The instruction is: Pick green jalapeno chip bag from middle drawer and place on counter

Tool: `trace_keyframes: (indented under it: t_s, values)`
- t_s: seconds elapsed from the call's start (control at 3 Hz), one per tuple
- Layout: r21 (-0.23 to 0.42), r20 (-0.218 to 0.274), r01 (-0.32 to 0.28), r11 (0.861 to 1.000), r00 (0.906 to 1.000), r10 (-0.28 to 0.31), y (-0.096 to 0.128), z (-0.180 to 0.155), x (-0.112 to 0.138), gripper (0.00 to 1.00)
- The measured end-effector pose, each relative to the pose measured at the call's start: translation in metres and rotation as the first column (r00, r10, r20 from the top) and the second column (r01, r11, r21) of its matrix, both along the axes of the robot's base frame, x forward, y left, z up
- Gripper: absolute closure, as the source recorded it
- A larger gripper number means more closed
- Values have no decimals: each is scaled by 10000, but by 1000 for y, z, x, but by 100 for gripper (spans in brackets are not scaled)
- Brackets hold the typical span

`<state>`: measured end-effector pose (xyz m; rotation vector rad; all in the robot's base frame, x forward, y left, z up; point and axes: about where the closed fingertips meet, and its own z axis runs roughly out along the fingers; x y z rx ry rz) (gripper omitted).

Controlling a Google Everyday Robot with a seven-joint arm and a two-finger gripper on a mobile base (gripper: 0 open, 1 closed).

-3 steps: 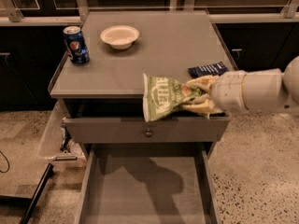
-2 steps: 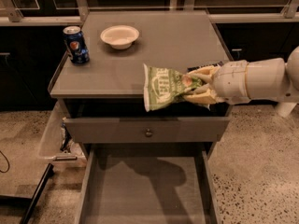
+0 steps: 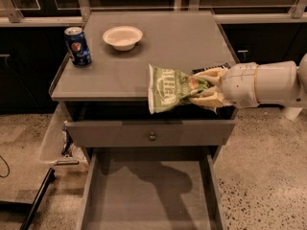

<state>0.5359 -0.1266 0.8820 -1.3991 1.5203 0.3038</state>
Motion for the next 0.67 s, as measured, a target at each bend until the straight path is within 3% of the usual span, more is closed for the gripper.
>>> trace_keyframes:
  t_s: [0.33, 0.67]
  values:
    - [191, 69, 190, 9996, 9998, -192, -5, 6, 17, 100]
    - [477, 107, 573, 9972, 9983, -579, -13, 21, 60, 100]
